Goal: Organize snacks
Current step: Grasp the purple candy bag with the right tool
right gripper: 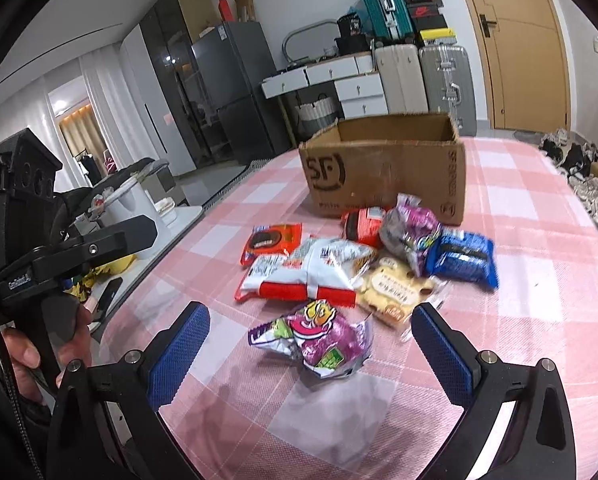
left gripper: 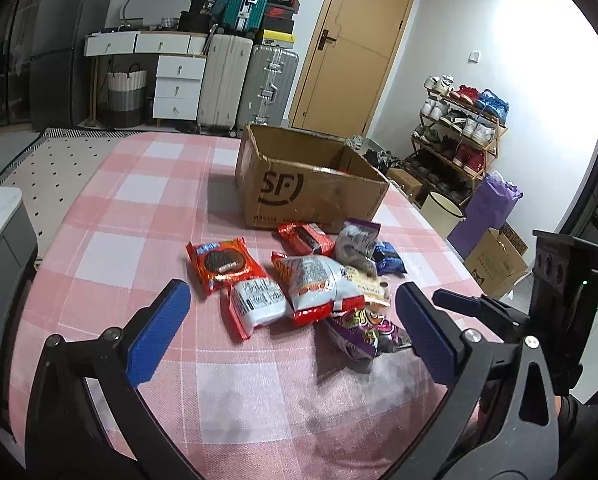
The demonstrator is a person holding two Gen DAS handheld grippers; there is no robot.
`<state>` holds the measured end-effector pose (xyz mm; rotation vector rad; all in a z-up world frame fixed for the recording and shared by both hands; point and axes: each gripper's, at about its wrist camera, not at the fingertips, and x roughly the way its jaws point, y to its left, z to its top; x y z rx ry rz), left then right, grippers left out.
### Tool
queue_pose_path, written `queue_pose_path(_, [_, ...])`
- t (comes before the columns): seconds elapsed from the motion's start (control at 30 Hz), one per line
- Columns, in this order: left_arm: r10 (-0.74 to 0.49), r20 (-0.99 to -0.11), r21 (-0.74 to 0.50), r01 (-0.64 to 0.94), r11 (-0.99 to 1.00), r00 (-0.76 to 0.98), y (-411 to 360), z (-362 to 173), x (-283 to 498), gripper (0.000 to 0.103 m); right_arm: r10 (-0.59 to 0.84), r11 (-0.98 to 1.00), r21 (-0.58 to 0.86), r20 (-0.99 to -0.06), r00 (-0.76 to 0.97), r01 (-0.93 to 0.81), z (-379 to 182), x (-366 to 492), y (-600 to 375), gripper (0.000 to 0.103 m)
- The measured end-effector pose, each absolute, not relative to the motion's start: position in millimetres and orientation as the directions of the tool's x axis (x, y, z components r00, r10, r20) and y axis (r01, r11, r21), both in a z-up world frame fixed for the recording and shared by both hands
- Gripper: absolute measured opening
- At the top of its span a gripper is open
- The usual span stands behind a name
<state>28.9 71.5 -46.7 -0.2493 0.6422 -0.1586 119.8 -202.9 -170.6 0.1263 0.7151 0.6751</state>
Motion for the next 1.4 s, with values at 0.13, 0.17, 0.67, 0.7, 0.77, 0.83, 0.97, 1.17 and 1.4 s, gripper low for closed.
queue_pose_path(0.13, [-0.232,-0.58,-0.287,0.071,0.955,0.78,72.0,-57.7,30.2,0.102,0.622,0.771,0.339,-0.584,0.522,-0.539,-183.2,123.5,-193.8,0.103])
queue_pose_path(0.17, [-0.233,-0.581,-0.288,0.07,0.955,0.78,72.6,-59.2,30.4,0.102,0.622,0.77,0.34,-0.589,0.517,-0.539,-185.7,124.4,-191.4,0.103])
queue_pose_path(0.67, [-0.237,-0.602,-0.309,0.052,0.95,0.762,83.8,-80.0,35.3,0.102,0.62,0.762,0.348,-0.635,0.462,-0.546,-209.5,139.9,-166.0,0.097])
queue_pose_path(0.7, [-0.238,-0.604,-0.31,0.051,0.949,0.761,84.7,-80.8,34.9,0.102,0.619,0.763,0.347,-0.636,0.461,-0.546,-210.0,140.7,-165.3,0.097])
queue_pose_path(0.77, [-0.24,-0.607,-0.312,0.051,0.949,0.757,85.2,-83.6,36.1,0.102,0.616,0.766,0.349,-0.639,0.462,-0.54,-211.2,143.0,-164.3,0.095])
queue_pose_path(0.83, [-0.243,-0.609,-0.315,0.051,0.948,0.755,85.6,-85.2,35.9,0.102,0.613,0.769,0.349,-0.64,0.463,-0.535,-211.8,144.5,-164.8,0.092])
queue_pose_path(0.97, [-0.243,-0.61,-0.315,0.051,0.948,0.754,85.7,-85.9,35.8,0.102,0.6,0.777,0.348,-0.662,0.449,-0.524,-217.1,149.1,-162.1,0.077])
queue_pose_path(1.17, [-0.241,-0.615,-0.317,0.045,0.947,0.751,87.1,-88.8,36.7,0.102,0.6,0.775,0.358,-0.674,0.431,-0.52,-223.6,152.0,-159.4,0.067])
queue_pose_path(1.4, [-0.242,-0.619,-0.315,0.046,0.948,0.748,87.9,-91.0,36.6,0.102,0.639,0.749,0.392,-0.64,0.426,-0.534,-222.7,151.3,-165.3,0.048])
